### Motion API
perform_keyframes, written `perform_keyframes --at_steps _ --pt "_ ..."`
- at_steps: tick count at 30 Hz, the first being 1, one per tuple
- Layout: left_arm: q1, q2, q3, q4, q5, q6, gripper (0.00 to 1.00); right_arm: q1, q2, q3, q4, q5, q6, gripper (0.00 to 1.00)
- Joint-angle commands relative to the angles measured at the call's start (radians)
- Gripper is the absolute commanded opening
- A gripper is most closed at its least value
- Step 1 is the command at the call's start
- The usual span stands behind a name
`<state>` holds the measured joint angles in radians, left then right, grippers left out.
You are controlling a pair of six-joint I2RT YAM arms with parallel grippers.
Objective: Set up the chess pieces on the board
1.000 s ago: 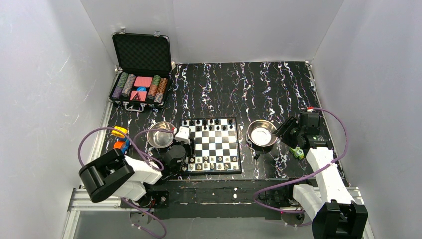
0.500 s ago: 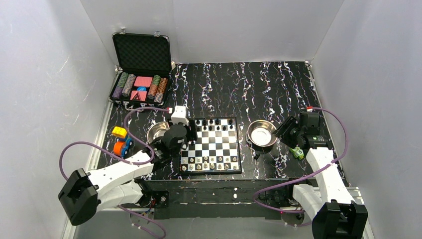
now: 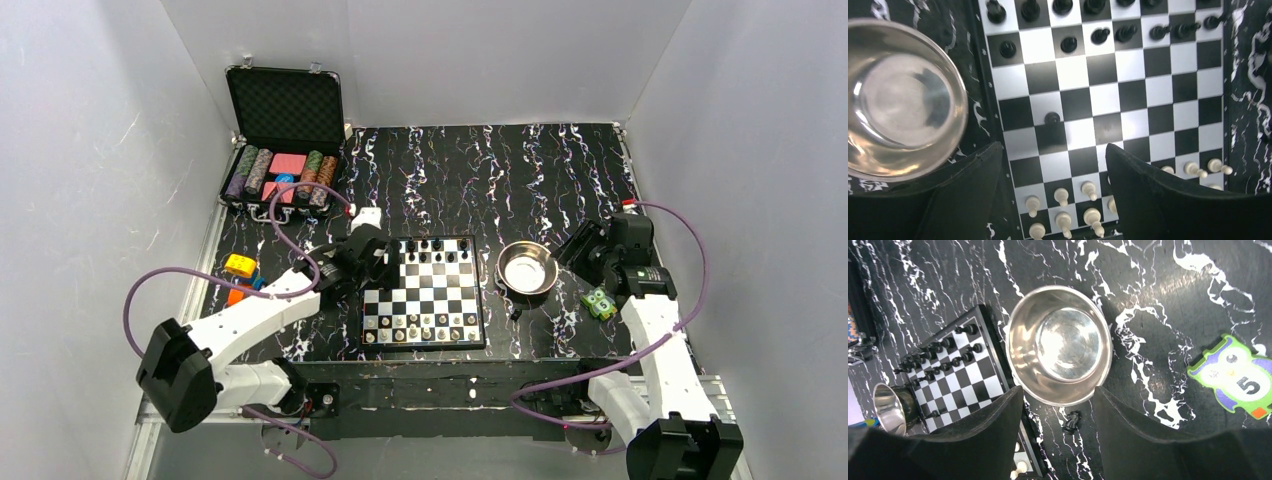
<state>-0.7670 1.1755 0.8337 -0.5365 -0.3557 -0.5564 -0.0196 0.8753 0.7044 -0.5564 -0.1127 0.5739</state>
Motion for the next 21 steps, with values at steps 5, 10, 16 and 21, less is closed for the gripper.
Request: perform_keyframes --at_steps 5,10,16,21 --pt "0.03 0.108 0.026 -0.036 0.162 -0.098 0.62 0.001 -0.022 0.11 -0.022 -0.028 -0.062 0.56" --pt "0.056 0.156 0.017 0.008 0.191 -0.11 0.53 0.018 -0.01 0.131 -0.027 -0.044 -0.085 0.48" --pt "0.085 0.215 0.042 0.03 0.203 -0.089 0.44 0.019 -0.011 0.122 -0.018 -0.056 -0.079 0.42" --pt "0.095 0.255 0.069 0.017 0.181 -0.065 0.4 0.02 -0.013 0.115 -0.014 -0.061 -0.076 0.4"
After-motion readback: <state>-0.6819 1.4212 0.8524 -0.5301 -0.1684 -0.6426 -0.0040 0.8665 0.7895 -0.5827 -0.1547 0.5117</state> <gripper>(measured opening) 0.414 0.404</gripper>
